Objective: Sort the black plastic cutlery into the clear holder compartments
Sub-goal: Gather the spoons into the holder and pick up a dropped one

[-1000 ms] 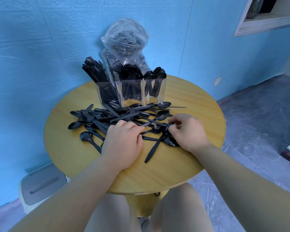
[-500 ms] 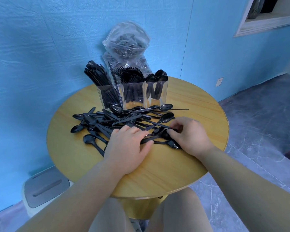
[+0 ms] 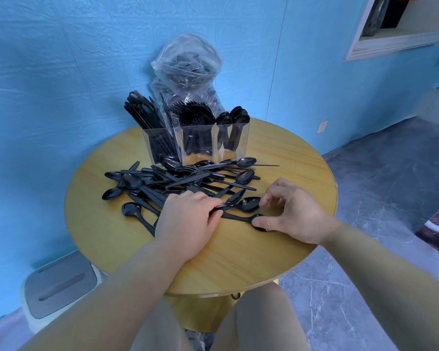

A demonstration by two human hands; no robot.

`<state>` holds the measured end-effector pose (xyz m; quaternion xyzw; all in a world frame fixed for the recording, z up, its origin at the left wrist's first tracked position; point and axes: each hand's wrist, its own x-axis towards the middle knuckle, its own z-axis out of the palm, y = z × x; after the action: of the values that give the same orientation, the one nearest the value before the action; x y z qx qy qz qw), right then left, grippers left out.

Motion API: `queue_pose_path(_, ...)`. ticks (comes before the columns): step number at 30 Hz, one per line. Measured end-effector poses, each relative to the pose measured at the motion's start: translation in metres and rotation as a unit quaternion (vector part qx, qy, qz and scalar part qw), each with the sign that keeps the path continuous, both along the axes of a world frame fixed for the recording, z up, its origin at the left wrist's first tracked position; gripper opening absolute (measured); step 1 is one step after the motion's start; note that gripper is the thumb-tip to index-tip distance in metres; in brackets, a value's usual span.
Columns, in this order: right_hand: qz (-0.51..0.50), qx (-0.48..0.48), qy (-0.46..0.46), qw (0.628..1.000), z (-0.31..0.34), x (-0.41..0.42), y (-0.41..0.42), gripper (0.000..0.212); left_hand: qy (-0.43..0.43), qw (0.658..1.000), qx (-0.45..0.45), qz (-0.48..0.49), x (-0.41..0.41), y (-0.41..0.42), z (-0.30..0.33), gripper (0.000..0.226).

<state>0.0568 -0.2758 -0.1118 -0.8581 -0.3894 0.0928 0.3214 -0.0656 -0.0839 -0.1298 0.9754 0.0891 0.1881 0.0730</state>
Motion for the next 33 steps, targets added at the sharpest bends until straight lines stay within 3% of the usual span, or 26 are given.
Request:
queue_pose_path(7, 0.044, -0.030, 0.026, 0.998, 0.005, 0.002, -0.001, 0.033, -0.048, 0.998, 0.023, -0.015, 0.001, 0.000, -0.001, 0.021)
queue_pose_path(13, 0.011, -0.004, -0.061, 0.998, 0.000, 0.005, 0.004, 0.027, -0.130, 0.989, 0.054, -0.039, 0.001, 0.001, -0.006, 0.022)
queue_pose_path(18, 0.004, 0.011, -0.123, 0.992, 0.003, 0.005, 0.004, 0.012, -0.151, 0.986, 0.051, -0.042, 0.002, 0.003, -0.006, 0.030)
queue_pose_path(22, -0.020, 0.032, -0.147, 0.988, 0.008, 0.007, 0.007, 0.019, -0.168, 0.985, 0.026, -0.030, 0.001, 0.003, 0.000, 0.026)
queue_pose_path(33, -0.121, 0.181, -0.045, 0.975, 0.042, 0.006, 0.038, 0.012, -0.169, 0.980, -0.105, -0.028, 0.009, 0.005, 0.037, 0.020)
